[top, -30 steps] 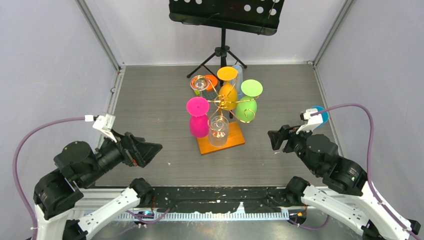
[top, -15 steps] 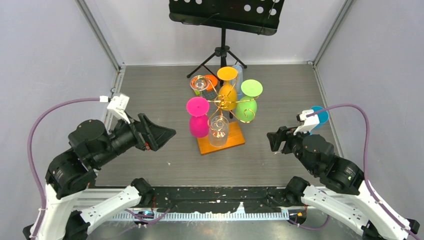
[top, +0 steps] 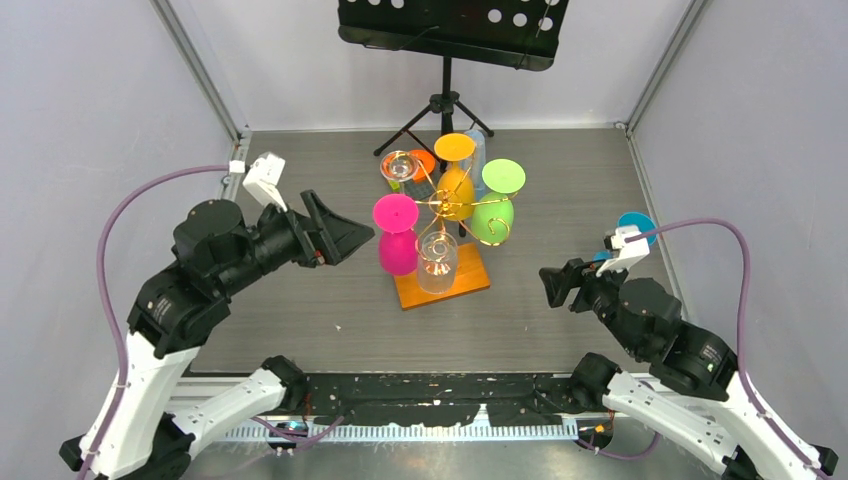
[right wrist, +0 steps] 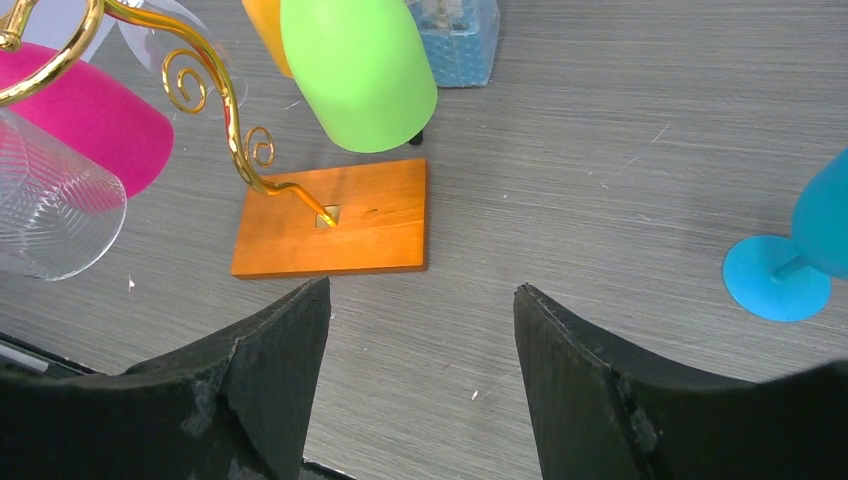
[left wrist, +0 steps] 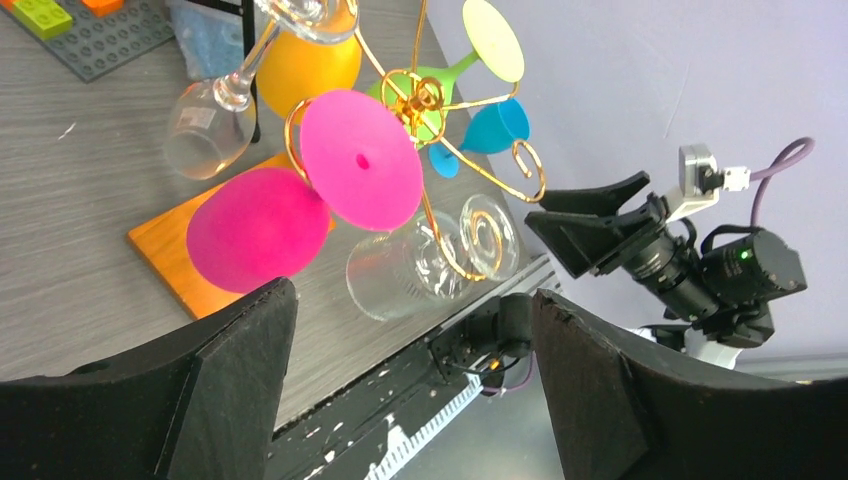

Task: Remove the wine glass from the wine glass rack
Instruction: Pick up the wine glass from the wine rack.

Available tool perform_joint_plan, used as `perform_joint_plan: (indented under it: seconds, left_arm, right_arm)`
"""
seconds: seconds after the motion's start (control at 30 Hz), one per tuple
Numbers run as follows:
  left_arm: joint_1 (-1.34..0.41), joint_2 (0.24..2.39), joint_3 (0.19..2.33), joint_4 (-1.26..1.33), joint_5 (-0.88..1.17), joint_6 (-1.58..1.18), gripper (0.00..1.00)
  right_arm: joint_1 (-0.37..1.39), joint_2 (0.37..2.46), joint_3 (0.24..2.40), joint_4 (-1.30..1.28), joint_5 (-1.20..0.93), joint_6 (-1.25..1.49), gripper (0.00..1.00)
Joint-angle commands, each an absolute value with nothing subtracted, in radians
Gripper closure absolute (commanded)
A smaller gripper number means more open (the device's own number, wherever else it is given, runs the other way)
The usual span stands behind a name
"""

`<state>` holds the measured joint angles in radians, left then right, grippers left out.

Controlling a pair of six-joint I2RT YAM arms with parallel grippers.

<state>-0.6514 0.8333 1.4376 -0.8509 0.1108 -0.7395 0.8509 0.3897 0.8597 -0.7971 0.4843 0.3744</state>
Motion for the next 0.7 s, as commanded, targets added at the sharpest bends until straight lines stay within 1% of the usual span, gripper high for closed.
perform_joint_plan:
  seconds: [0.0, 0.3, 0.67]
  left_arm:
    - [-0.586, 0.854, 1.424, -0.707, 0.248, -0.762, 0.17]
    - [-0.503, 0.922, 1.418, -0.634, 0.393, -0.766, 0.26]
    - [-0.443, 1.018, 1.467, -0.618, 0.426, -0.719, 0.31]
  right_arm:
    - [0.852, 0.372, 0.871, -0.795, 0.482, 0.361, 0.27]
    - [0.851, 0.335, 0.864, -0.815, 0.485, 0.368, 0.27]
    - [0.851, 0.318, 0.876, -0.832, 0.489, 0.367, 0.27]
